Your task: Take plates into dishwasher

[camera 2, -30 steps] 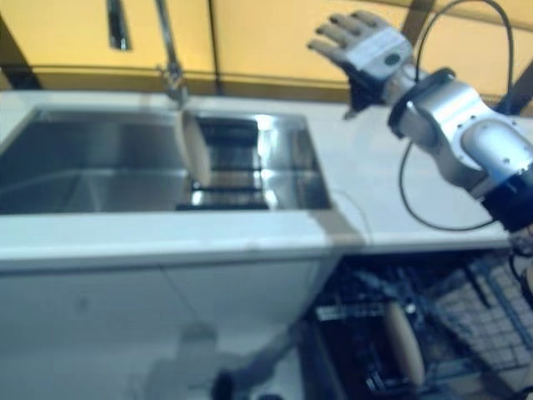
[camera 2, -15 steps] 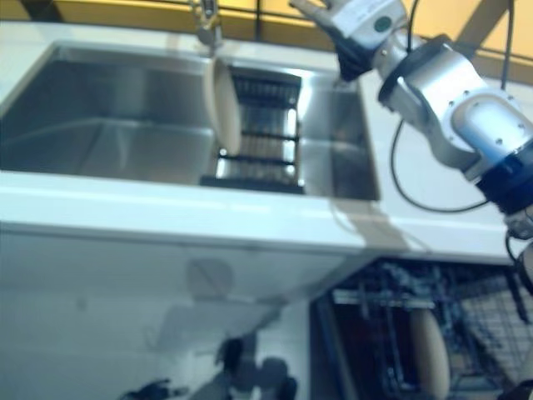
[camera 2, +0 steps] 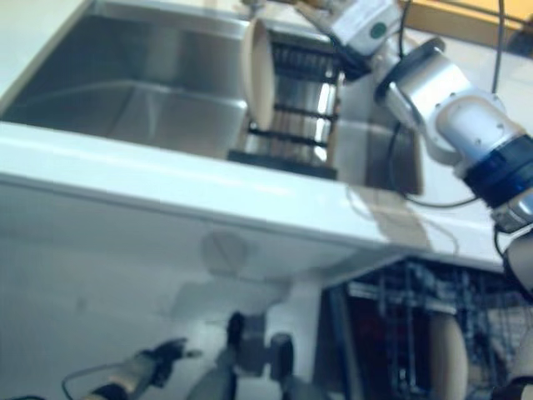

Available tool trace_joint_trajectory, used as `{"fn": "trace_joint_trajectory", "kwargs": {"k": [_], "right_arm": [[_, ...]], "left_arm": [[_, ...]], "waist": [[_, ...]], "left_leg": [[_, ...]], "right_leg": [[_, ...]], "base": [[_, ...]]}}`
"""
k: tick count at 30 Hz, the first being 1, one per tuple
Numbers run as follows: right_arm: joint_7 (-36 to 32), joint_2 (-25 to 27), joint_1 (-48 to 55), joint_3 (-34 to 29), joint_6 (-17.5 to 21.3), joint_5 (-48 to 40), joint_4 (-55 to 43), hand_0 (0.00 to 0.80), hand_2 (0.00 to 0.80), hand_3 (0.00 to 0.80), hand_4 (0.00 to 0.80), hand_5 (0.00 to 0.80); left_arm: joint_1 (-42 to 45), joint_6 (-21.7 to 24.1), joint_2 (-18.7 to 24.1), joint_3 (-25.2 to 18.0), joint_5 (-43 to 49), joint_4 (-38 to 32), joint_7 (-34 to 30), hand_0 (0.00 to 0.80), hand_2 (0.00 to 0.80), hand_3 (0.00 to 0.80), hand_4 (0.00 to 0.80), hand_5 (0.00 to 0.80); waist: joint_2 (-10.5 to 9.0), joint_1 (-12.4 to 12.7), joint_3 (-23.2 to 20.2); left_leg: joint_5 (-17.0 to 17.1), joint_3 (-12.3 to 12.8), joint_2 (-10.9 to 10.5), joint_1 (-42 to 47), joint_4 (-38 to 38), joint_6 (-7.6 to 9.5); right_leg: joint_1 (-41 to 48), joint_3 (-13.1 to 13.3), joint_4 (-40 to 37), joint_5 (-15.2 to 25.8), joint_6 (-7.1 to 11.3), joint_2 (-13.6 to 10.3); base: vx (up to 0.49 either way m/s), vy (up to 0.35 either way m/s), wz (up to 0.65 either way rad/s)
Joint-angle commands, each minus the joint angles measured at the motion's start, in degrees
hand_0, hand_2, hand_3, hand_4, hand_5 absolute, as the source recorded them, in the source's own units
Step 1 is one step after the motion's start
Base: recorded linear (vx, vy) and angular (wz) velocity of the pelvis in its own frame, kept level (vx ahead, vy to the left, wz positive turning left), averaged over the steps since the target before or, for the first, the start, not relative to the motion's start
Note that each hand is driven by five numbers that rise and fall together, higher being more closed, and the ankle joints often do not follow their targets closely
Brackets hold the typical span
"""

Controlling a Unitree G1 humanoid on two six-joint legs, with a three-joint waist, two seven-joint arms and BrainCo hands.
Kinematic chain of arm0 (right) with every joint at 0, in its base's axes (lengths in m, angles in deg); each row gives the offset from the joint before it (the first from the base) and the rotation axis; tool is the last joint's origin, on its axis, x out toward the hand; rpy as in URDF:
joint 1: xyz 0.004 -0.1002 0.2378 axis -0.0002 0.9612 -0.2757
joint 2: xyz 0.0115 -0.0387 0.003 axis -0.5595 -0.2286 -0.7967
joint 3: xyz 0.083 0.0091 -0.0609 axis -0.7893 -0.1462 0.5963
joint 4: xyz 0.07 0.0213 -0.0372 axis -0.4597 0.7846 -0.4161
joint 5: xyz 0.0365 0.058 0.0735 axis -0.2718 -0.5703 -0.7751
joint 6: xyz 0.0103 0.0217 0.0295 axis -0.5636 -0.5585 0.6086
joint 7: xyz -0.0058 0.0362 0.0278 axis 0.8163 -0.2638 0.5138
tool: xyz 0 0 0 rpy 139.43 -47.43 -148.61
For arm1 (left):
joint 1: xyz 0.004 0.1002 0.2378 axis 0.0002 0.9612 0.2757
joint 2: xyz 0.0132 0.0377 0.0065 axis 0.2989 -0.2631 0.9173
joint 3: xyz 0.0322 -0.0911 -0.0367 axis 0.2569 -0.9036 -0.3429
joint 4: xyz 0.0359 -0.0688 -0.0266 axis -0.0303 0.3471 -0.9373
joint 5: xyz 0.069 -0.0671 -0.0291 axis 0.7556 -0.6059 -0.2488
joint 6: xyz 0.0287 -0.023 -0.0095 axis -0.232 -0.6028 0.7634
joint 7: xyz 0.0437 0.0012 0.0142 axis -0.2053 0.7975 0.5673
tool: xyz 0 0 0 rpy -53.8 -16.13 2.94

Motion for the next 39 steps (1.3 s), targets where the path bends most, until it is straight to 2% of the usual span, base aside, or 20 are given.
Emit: {"fn": "trace_joint_trajectory", "kwargs": {"k": [1, 4, 11, 17, 32, 36, 39], "right_arm": [[1.76, 0.83, -7.36, 1.26, -1.85, -1.33, 3.06, 0.0, 0.0, 0.0, 0.0, 0.0], [0.46, 1.17, -6.12, 0.37, -2.18, -1.09, 1.18, 0.0, 0.0, 0.0, 0.0, 0.0], [-0.64, 1.34, -5.5, -0.41, -2.05, 0.23, 0.21, 0.0, 0.0, 0.0, 0.0, 0.0], [0.08, 1.13, -5.42, -0.54, -1.67, -0.11, 0.23, 0.0, 0.0, 0.0, 0.0, 0.0], [-4.03, 1.02, -4.74, -1.15, -0.97, -0.77, -4.72, 0.0, 0.0, 0.0, 0.0, 0.0], [-4.04, 0.8, -4.44, -0.98, -1.02, -1.06, -4.26, 0.0, 0.0, 0.0, 0.0, 0.0], [-4.33, 1.04, -3.98, -0.96, -0.74, -0.54, -4.27, 0.0, 0.0, 0.0, 0.0, 0.0]], "left_arm": [[-2.01, 1.44, 0.7, 0.31, 2.76, 1.89, -0.11, 0.0, 0.0, 0.0, 0.0, 0.0], [-1.47, 1.5, 0.28, 0.9, 4.88, 1.28, -0.71, 0.0, 0.0, 0.0, 0.0, 0.0], [-0.93, 1.01, 0.25, 0.62, 3.57, 1.98, -0.94, 0.0, 0.0, 0.0, 0.0, 0.0], [-0.18, 1.7, 0.2, -0.16, 3.95, 2.19, -1.18, 0.0, 0.0, 0.0, 0.0, 0.0], [1.4, 2.08, -0.5, -0.98, 4.01, 2.37, -0.69, 0.0, 0.0, 0.0, 0.0, 0.0], [1.28, 2.92, -0.44, -0.9, 2.33, 2.34, -0.65, 0.0, 0.0, 0.0, 0.0, 0.0], [1.86, 5.49, -0.65, -2.5, -3.27, 1.74, -2.19, 0.0, 0.0, 0.0, 0.0, 0.0]], "waist": [[-2.81, 1.54, -1.99], [-2.62, 1.25, -2.5], [-2.28, 0.52, -3.44], [-2.41, 1.1, -3.58], [-2.97, 1.24, -3.87], [-3.01, 1.34, -3.56], [-2.86, 1.52, -3.24]], "left_leg": [[-11.28, 5.36, -4.32, 7.89, -0.19, 3.46], [-11.81, 5.88, -4.2, 8.86, -0.19, 3.32], [-11.38, 6.77, -3.75, 8.49, -0.19, 2.73], [-11.55, 6.28, -3.72, 8.42, -0.19, 2.7], [-11.89, 7.44, -3.26, 8.46, -0.19, 2.43], [-11.71, 7.27, -3.23, 7.95, -0.19, 2.35], [-11.57, 7.1, -3.2, 7.66, -0.19, 2.32]], "right_leg": [[-4.87, 0.9, 0.82, 2.01, 6.01, -3.09], [-3.7, 0.43, 0.76, 1.53, 6.08, -3.26], [-3.14, -0.33, 0.33, 1.35, 5.86, -3.48], [-2.97, -1.0, 0.33, 0.91, 5.86, -3.77], [-2.25, -1.8, -0.16, 0.47, 5.77, -4.07], [-2.55, -1.99, -0.15, 0.47, 5.71, -4.09], [-2.75, -2.14, -0.07, 0.36, 5.61, -4.12]], "base": [[0.061, 0.0, 0.25], [0.077, -0.006, 0.22], [0.023, 0.006, 0.08], [0.0, 0.004, -0.02], [0.037, 0.003, 0.01], [0.032, -0.007, 0.06], [0.032, -0.005, 0.05]]}}
